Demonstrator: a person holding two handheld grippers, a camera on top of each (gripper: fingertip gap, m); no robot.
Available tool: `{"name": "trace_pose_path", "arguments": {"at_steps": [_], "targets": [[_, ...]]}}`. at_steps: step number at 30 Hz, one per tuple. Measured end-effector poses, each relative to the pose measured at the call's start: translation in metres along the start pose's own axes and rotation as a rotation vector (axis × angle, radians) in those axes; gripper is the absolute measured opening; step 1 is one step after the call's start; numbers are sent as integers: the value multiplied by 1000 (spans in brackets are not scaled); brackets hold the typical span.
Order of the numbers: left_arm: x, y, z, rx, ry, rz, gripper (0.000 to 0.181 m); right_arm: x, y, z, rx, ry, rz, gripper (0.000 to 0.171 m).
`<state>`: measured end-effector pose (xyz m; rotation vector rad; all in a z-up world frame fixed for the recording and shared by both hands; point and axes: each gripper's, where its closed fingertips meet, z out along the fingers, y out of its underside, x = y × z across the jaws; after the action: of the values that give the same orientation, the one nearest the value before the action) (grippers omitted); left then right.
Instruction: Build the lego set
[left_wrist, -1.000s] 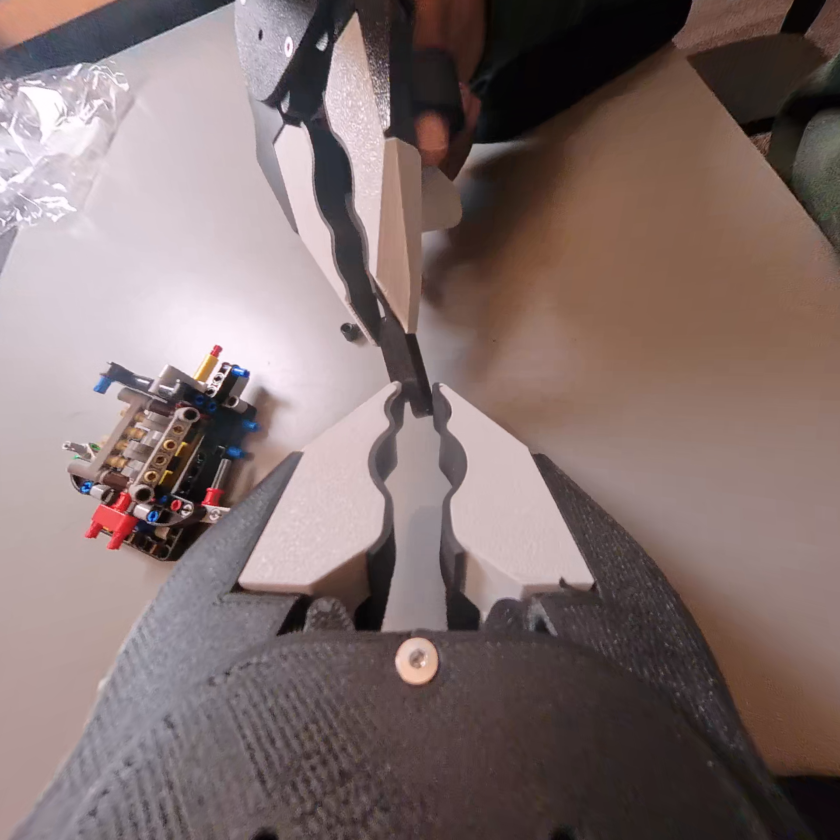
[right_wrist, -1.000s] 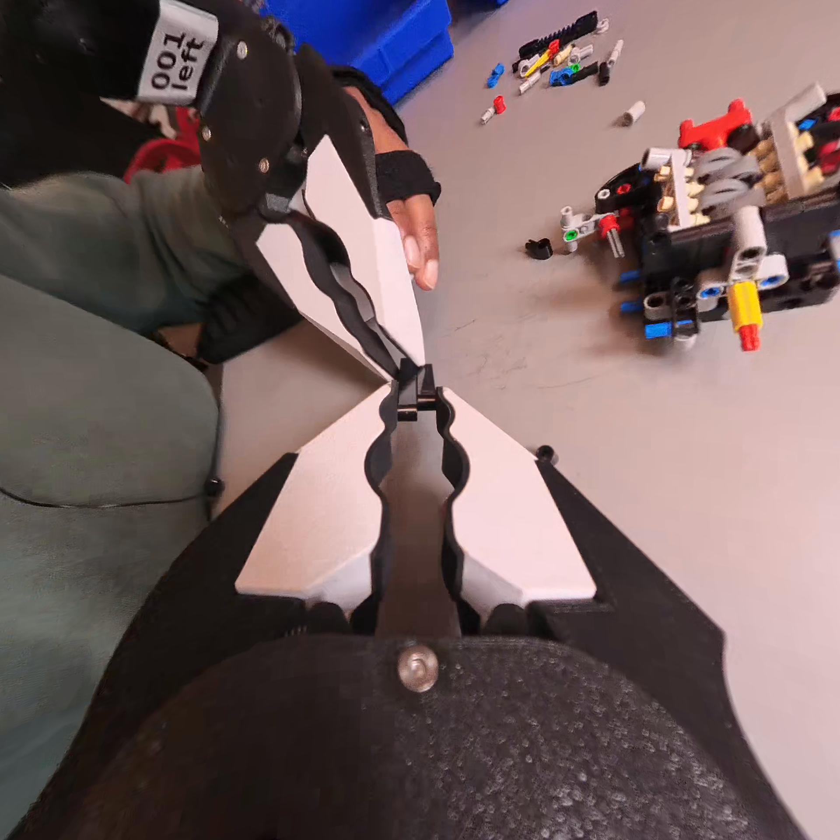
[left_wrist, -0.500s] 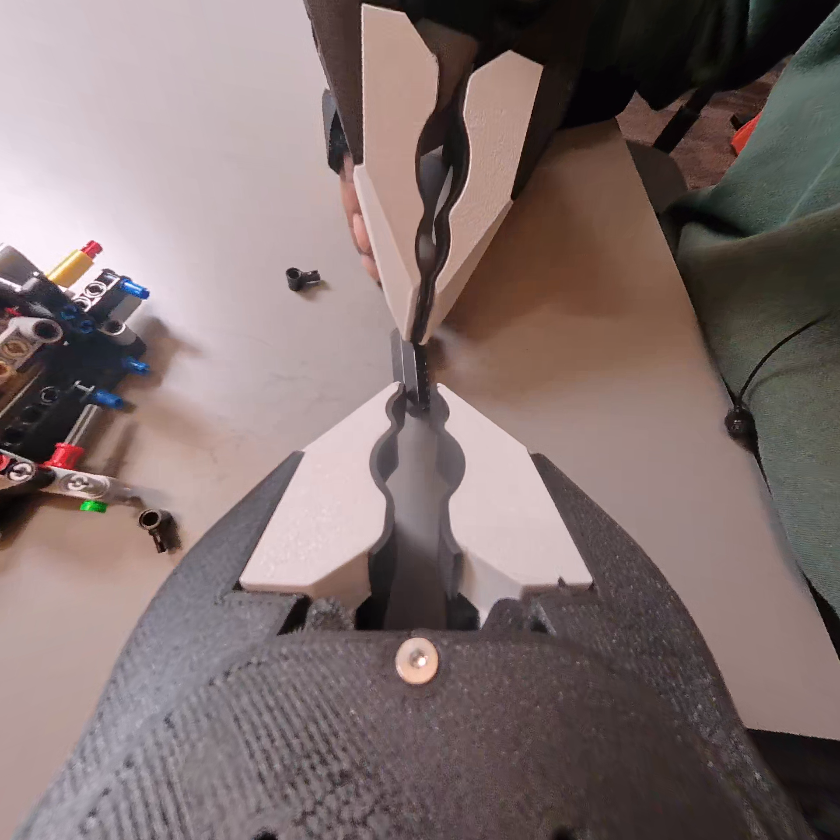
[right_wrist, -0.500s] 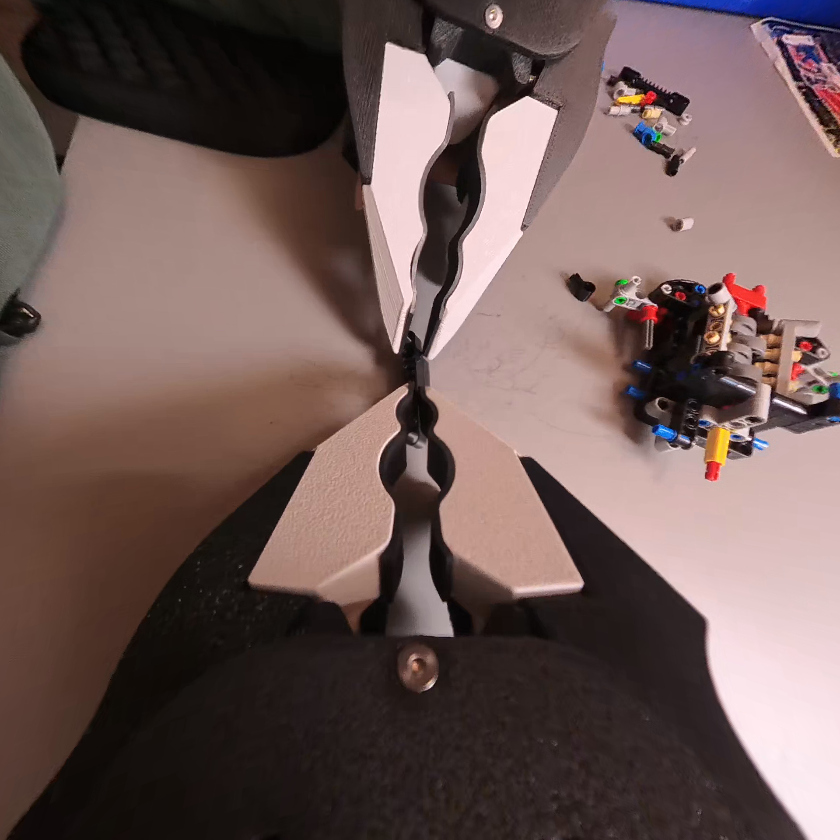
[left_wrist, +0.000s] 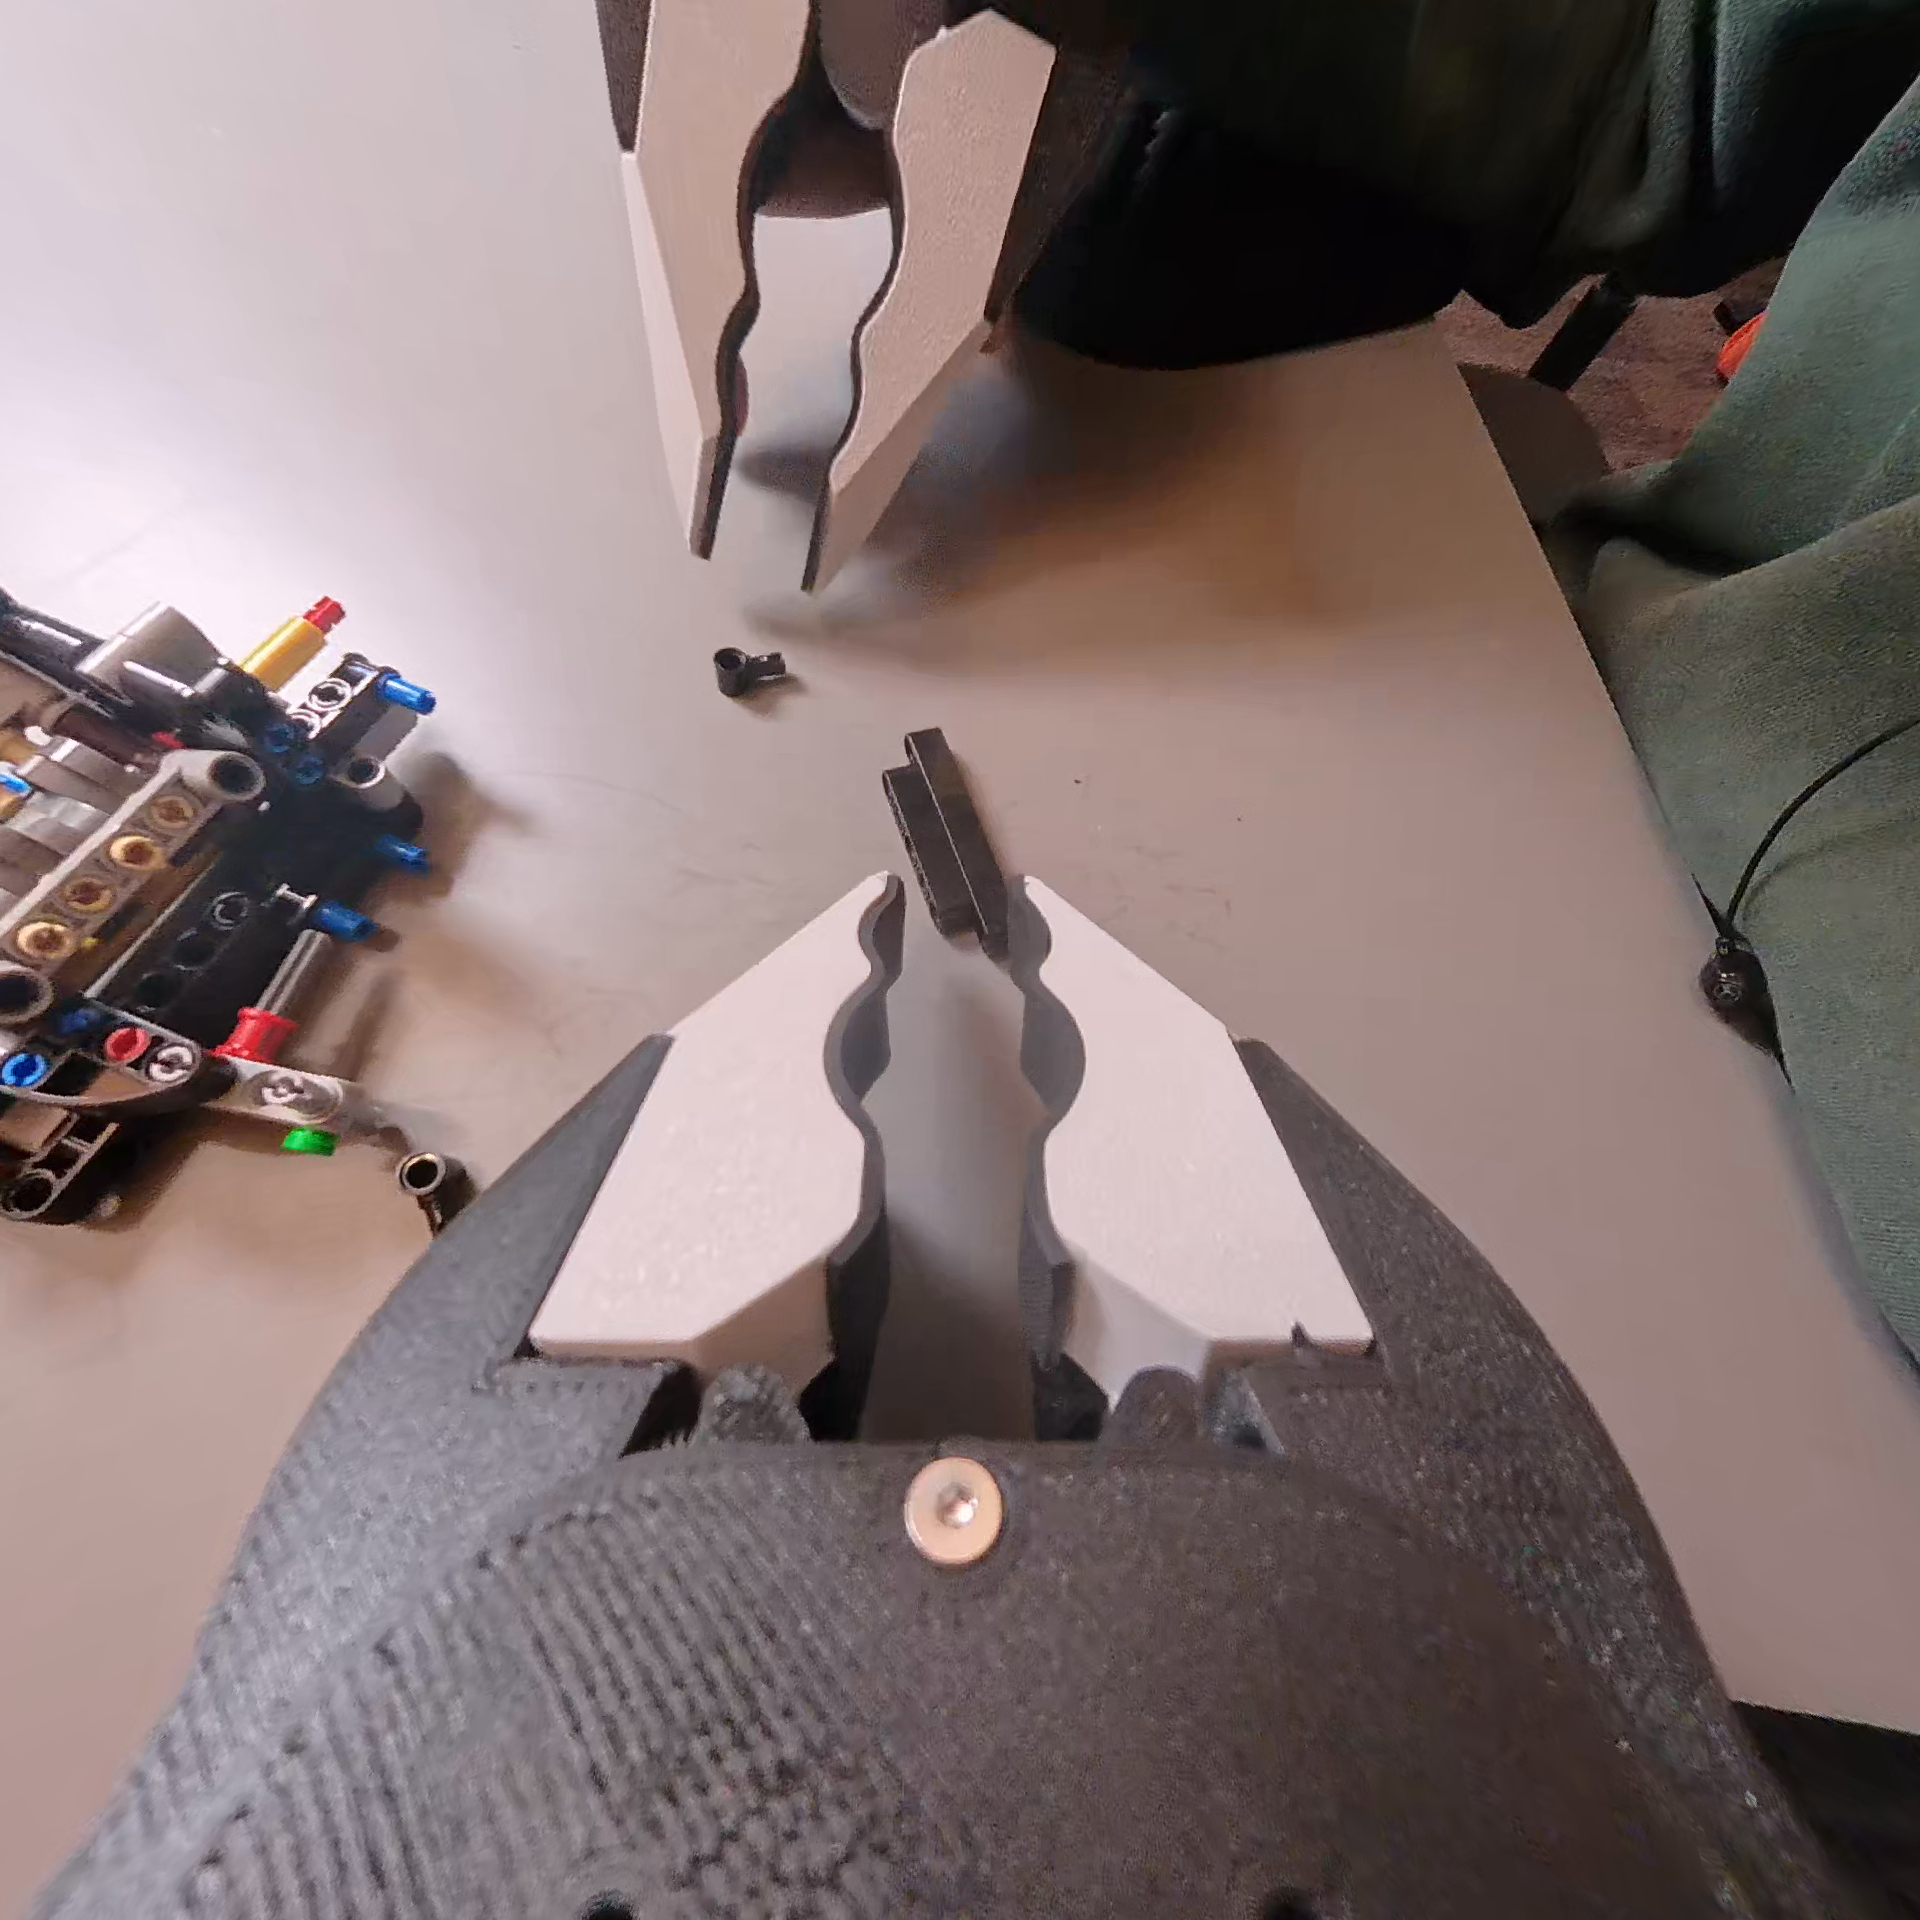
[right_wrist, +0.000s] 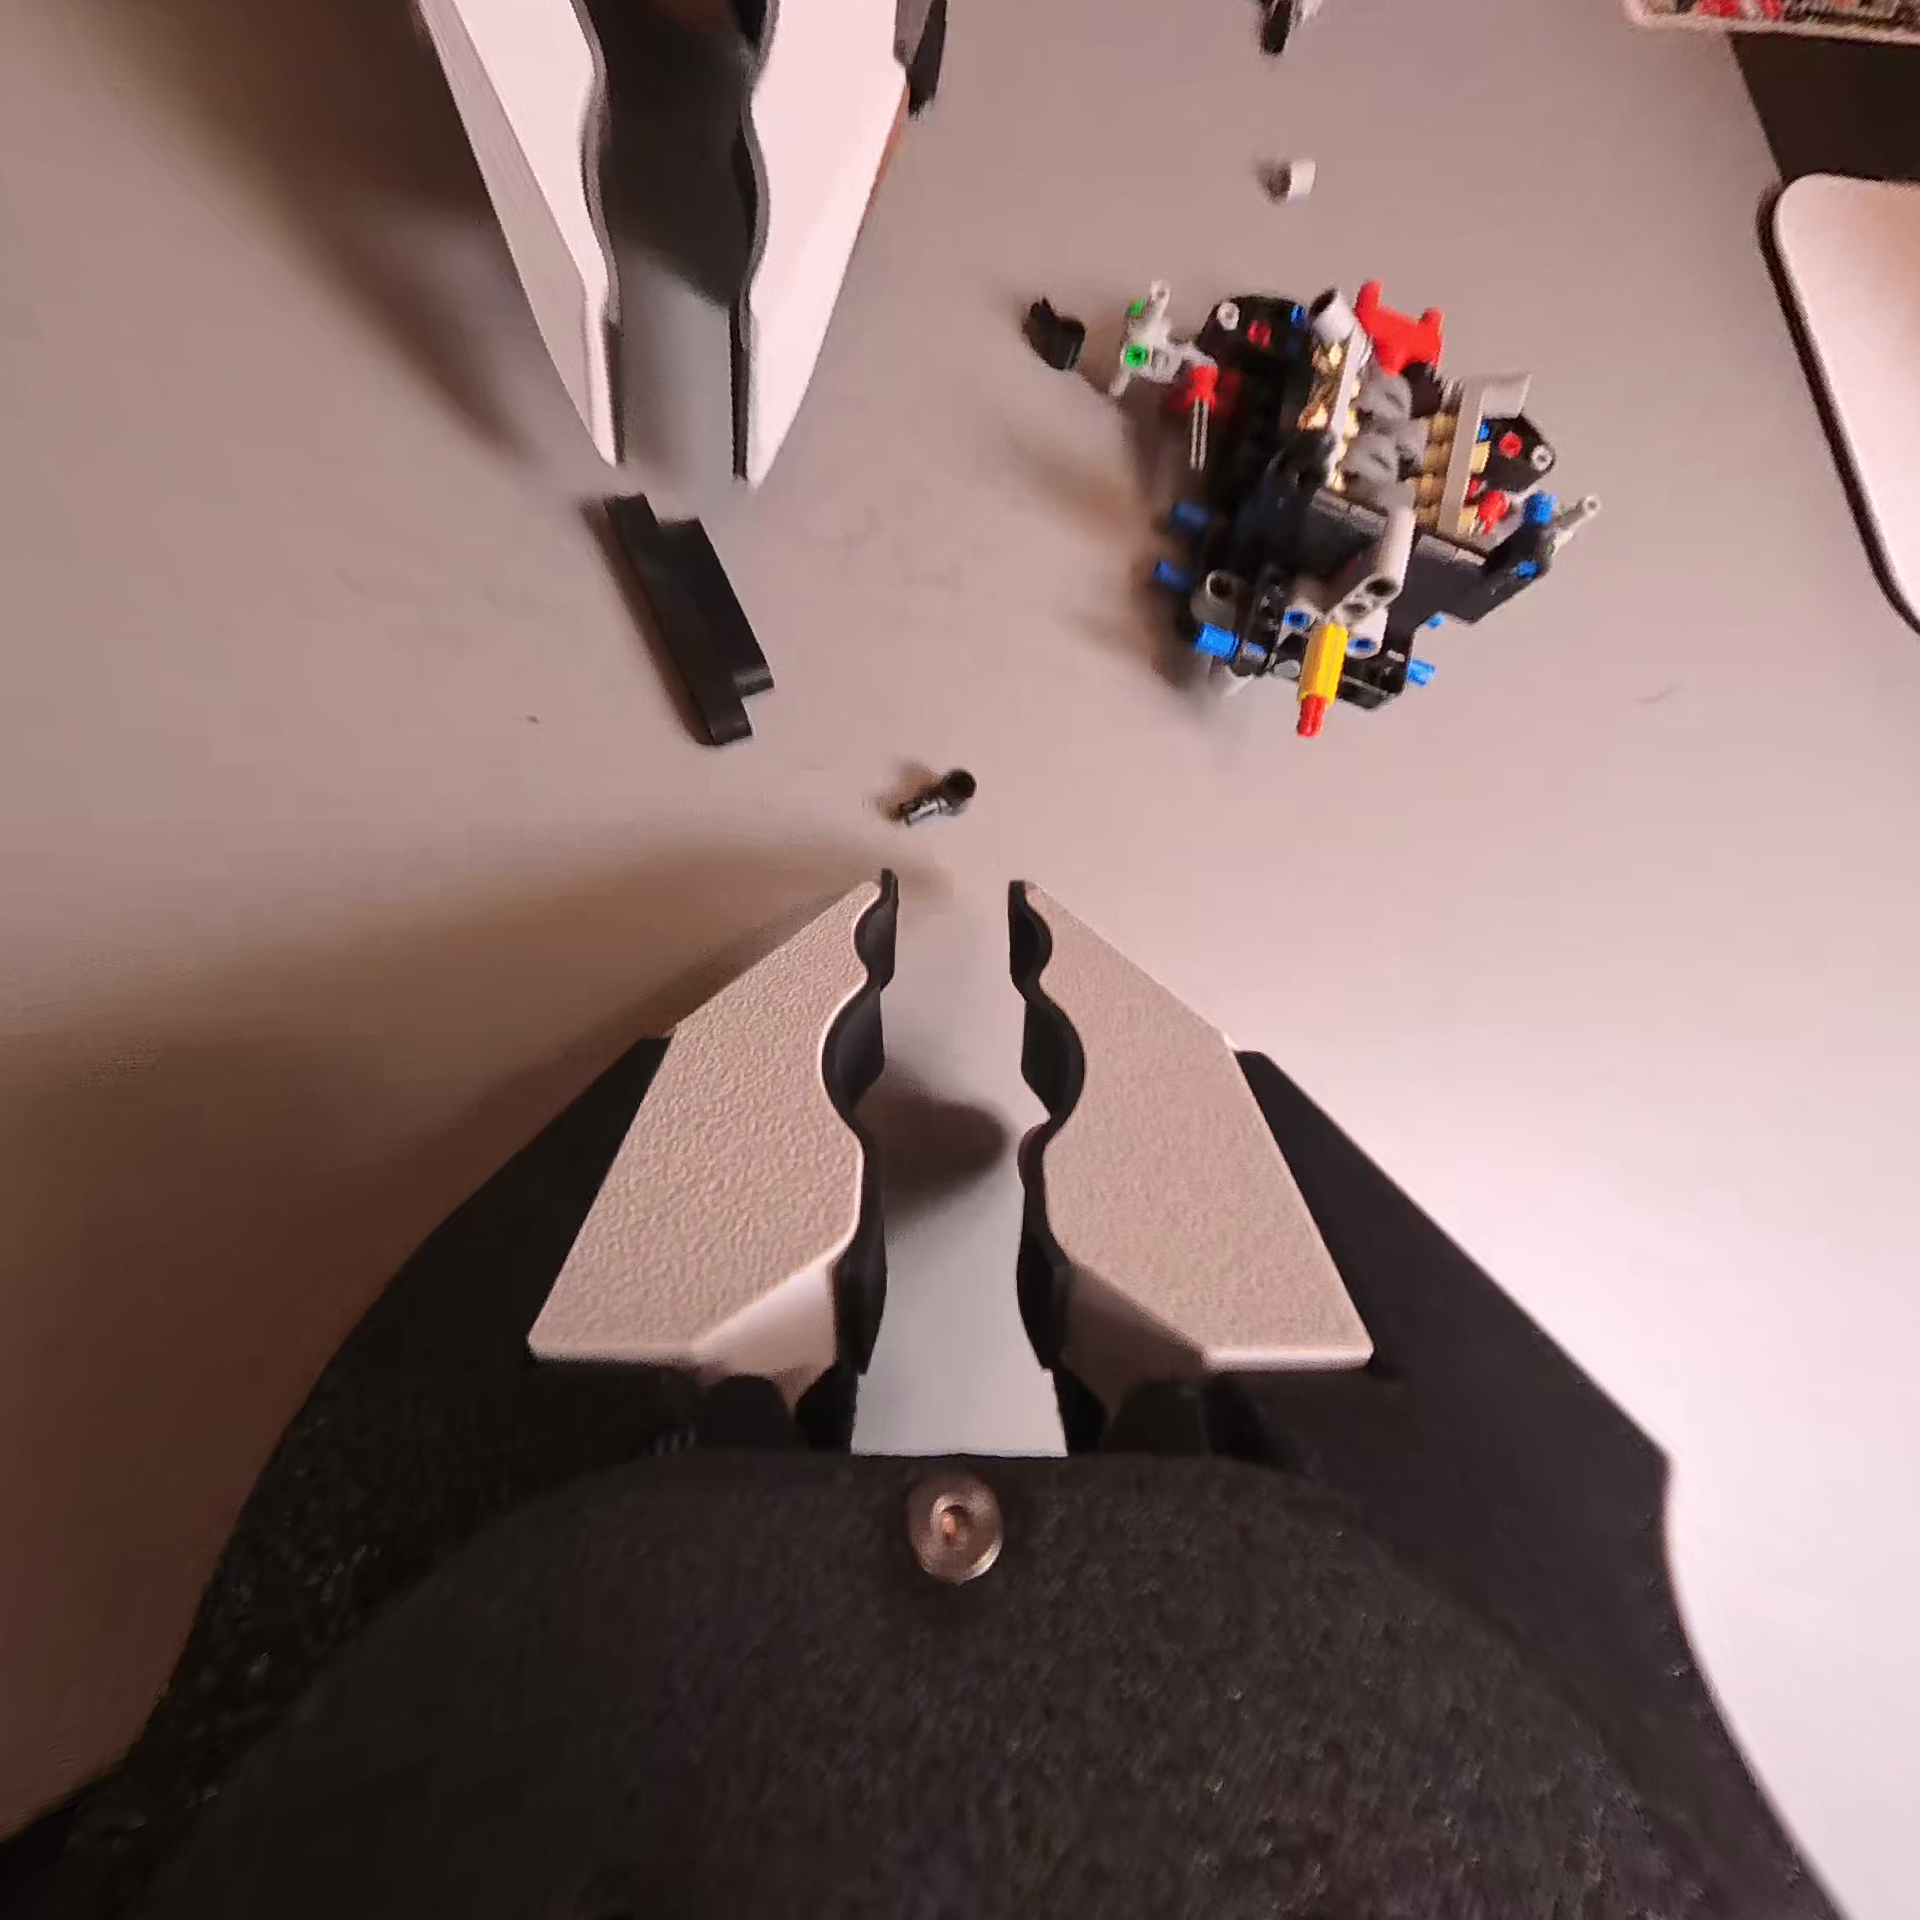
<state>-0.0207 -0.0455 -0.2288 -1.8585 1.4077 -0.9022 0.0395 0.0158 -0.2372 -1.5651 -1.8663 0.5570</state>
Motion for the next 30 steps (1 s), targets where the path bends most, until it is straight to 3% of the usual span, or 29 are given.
{"name": "trace_pose_path", "arguments": {"at_steps": [8,14,19,23,27,30], "targets": [[5,4,9,-59,-25,60,21,1,-12,19,9,27,28,19],[-4,-1,5,-18,-58,13,21,0,-15,20,5,49,-7,14],[-13,-23,-6,132,-70,-78,27,-4,-70,-4,370,14,58,14],[-20,-55,-30,285,-232,70,28,-2,-97,-19,579,-90,308,14],[-20,-64,-38,313,-312,153,22,-4,-106,-24,657,-222,458,14],[-19,-59,-32,323,-207,1,20,-4,-102,-29,641,-144,305,14]]}}
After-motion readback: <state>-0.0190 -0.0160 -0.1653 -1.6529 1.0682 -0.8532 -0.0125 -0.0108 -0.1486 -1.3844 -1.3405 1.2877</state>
